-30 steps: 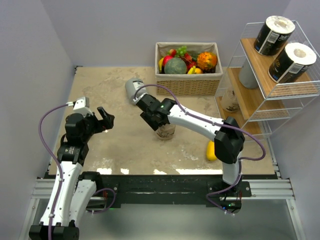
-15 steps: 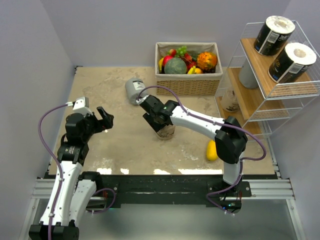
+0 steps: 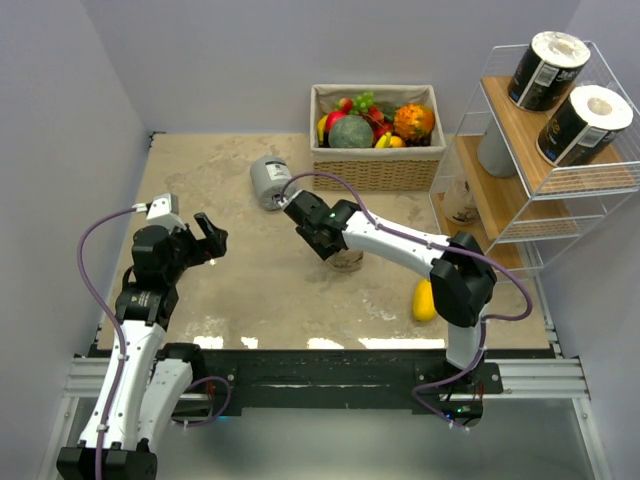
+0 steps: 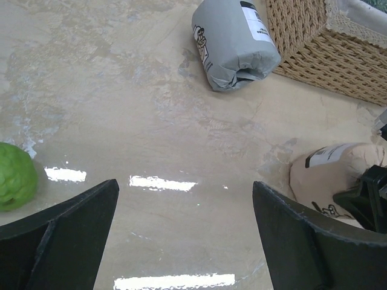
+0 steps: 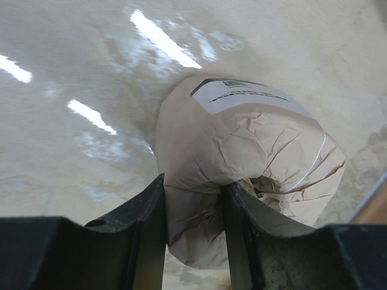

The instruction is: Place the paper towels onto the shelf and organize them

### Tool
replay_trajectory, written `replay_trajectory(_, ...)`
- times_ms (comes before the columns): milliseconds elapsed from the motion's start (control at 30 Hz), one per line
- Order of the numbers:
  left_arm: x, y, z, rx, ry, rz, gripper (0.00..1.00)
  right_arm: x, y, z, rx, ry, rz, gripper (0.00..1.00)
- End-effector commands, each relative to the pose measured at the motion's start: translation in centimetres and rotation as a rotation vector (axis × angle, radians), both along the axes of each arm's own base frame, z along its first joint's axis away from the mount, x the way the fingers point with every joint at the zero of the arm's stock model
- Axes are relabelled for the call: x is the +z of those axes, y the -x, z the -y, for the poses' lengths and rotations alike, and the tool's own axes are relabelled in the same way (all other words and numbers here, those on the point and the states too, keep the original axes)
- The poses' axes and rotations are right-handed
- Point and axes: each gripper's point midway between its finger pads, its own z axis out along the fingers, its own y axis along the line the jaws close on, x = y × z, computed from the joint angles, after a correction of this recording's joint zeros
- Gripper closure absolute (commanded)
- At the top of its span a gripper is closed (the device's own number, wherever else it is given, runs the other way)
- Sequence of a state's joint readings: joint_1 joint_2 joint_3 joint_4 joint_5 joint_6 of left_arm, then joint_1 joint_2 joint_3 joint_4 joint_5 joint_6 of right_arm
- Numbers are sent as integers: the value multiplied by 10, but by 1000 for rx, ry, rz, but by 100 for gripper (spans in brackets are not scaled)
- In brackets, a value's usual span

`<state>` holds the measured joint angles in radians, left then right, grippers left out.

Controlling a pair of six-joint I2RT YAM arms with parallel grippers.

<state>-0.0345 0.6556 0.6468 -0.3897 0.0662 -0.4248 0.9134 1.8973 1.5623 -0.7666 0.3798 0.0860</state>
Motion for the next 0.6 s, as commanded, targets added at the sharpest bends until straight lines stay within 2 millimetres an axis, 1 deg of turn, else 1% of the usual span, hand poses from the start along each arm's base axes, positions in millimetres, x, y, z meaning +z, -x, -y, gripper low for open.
replay_trajectory(0, 7, -2, -1, 3, -11, 22, 2, 39, -24, 59, -103, 125, 125, 64)
replay_trajectory(200, 5, -3, -2, 7, -14, 11, 2, 60, -42, 128, -255, 230, 197, 67)
replay_trajectory(267, 5, -3, -2, 8, -13, 14, 2, 62, -44, 146, -294, 259, 206, 67)
replay_trajectory(300, 5, -3, -2, 10, -12, 14, 2, 63, -47, 159, -328, 283, 209, 67)
replay_trajectory(367, 6, -3, -2, 10, -12, 17, 2, 62, -47, 175, -362, 322, 208, 67)
replay_trajectory(400, 6, -3, -2, 8, -11, 17, 2, 64, -49, 188, -399, 346, 215, 67)
replay_trajectory(500, 4, -4, -2, 8, -12, 10, 2, 62, -48, 205, -449, 353, 190, 67)
replay_trajectory(567, 2, -4, -2, 7, -14, 1, 2, 61, -46, 209, -462, 332, 183, 67)
